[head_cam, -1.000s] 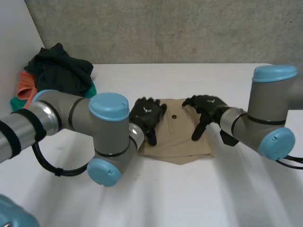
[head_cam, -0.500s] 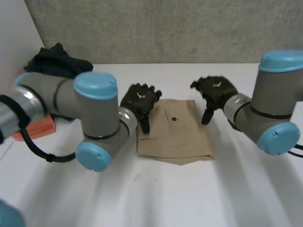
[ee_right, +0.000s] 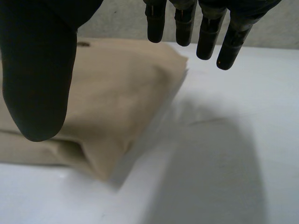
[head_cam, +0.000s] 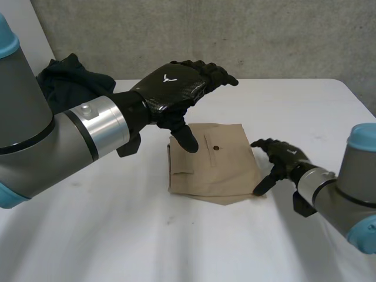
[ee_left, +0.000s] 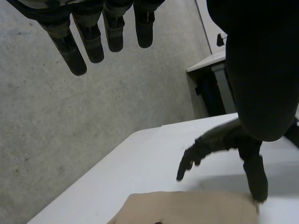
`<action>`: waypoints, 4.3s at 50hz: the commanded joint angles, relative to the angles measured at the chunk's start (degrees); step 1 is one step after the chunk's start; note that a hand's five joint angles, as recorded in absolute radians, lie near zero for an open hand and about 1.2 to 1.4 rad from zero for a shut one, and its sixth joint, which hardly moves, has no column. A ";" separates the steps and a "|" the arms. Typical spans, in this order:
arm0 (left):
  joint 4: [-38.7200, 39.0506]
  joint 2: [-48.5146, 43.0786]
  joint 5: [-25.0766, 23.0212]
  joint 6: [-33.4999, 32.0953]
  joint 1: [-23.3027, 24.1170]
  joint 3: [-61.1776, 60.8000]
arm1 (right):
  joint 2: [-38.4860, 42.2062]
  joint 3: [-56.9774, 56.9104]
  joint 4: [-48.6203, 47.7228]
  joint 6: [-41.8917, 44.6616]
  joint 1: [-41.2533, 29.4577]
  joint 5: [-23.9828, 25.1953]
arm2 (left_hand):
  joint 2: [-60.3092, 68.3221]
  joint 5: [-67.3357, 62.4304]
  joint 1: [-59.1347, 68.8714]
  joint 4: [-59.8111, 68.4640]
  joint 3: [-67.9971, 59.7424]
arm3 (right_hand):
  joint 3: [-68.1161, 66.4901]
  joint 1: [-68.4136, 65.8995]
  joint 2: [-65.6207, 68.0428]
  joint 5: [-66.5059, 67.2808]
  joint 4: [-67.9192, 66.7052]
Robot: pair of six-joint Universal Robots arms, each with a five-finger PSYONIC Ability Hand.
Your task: Fold the laundry.
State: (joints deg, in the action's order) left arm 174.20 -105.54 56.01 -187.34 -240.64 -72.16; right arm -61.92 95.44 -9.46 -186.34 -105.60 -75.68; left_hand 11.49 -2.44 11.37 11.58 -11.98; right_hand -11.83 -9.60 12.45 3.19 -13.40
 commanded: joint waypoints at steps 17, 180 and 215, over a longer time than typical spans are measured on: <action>0.35 -0.63 0.76 1.01 0.17 -0.35 | 12.96 -11.93 -3.37 -0.34 -3.99 0.62 | 0.07 0.88 0.19 -0.02 0.42 | -30.46 -32.70 29.85 29.11 -28.90; 34.80 -1.95 20.90 1.19 -4.51 5.11 | -12.17 5.02 -10.93 42.99 -1.10 -1.66 | 68.51 -67.56 68.63 68.42 -68.02 | 1.83 -0.40 -2.45 -3.19 3.40; 11.69 0.86 34.58 -4.26 -1.94 -14.93 | -11.21 -6.84 12.18 39.99 3.21 10.37 | -0.44 1.39 -0.31 -0.53 0.93 | 1.83 -0.40 -2.45 -3.19 3.40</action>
State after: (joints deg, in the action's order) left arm 192.67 -105.23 75.95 -191.65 -241.26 -84.72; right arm -74.68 93.62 -7.85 -150.04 -102.21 -72.03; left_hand 11.49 -2.42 10.82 11.47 -11.99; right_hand -12.14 -11.37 12.49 3.31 -13.19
